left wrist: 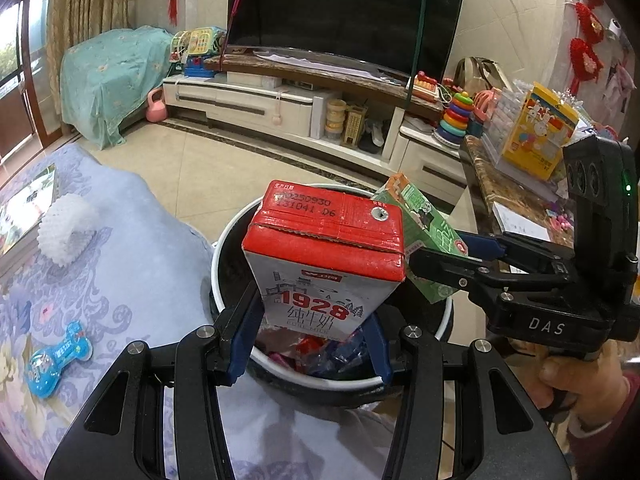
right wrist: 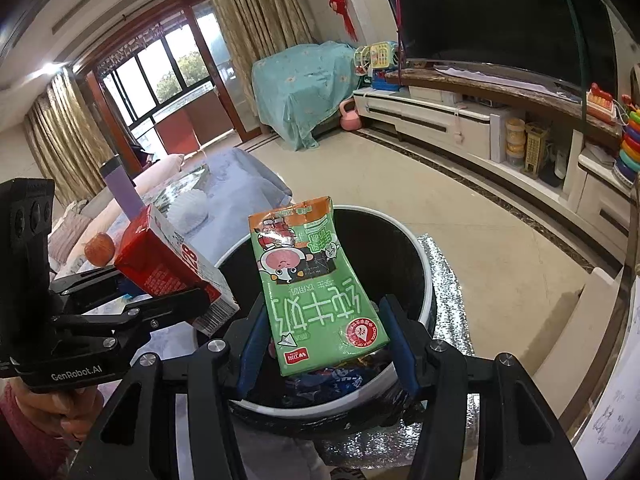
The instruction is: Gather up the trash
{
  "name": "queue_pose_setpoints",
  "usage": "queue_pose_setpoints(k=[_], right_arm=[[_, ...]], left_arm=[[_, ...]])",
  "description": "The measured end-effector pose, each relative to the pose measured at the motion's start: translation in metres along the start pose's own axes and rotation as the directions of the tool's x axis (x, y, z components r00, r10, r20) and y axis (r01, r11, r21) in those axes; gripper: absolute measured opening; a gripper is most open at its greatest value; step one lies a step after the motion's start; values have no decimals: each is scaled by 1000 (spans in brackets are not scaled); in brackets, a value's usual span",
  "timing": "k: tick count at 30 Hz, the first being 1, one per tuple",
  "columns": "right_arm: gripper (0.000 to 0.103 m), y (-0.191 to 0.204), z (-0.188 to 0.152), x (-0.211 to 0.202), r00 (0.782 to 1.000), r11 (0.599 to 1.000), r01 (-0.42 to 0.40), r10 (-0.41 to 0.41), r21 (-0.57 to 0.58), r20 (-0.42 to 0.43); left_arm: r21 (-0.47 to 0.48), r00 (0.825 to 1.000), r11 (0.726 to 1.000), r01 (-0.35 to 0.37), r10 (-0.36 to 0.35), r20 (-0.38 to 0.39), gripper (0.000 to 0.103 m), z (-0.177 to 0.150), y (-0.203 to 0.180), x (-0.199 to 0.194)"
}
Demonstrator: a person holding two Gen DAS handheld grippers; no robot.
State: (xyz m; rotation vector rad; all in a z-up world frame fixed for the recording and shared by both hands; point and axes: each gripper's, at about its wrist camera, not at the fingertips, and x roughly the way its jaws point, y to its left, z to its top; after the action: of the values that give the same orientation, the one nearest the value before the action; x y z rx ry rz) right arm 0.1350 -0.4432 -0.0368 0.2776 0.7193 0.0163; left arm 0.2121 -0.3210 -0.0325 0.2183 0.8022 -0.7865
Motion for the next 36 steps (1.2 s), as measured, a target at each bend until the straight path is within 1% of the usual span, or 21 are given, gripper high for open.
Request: queue_pose_setpoints(k=[21,22,23,24,25,26,30,34,36], right_arm=[[57,-16,11,21,998,999,32,-31,12,-61],[59,-17,11,21,998,999,32,-30,19,-62],[63,-18,11,21,998,999,31,-29,30,-62],[74,-19,11,20,998,999,32,-30,37,-59],[83,-19,11,18,998,998,35,-33,43,-50],[85,-19,11,16,999,998,36,-34,45,-43],[86,-14,9,6,1000,998,23,-22,53,-17],[93,-3,7,-2,1000,998,5,-5,55,14],[94,2,7,-4,1000,998,-3,2,56,27]], left_arm=[[-6,999,1000,-6,6,-45,48,5,4,20],[-10,999,1000,-16,16,-48,48,4,5,20],[-13,999,1000,-17,16,-52,52,4,6,21],[-18,998,1000,-14,13,-54,55,3,7,21],[-23,998,1000,-15,14,-54,62,2,8,20],[-26,998,999,-23,21,-53,65,0,10,19],[-37,999,999,-29,27,-41,66,-8,18,8],[-59,999,997,-39,38,-29,68,-19,29,-6],[-81,999,996,-42,40,-25,68,-26,37,-13]])
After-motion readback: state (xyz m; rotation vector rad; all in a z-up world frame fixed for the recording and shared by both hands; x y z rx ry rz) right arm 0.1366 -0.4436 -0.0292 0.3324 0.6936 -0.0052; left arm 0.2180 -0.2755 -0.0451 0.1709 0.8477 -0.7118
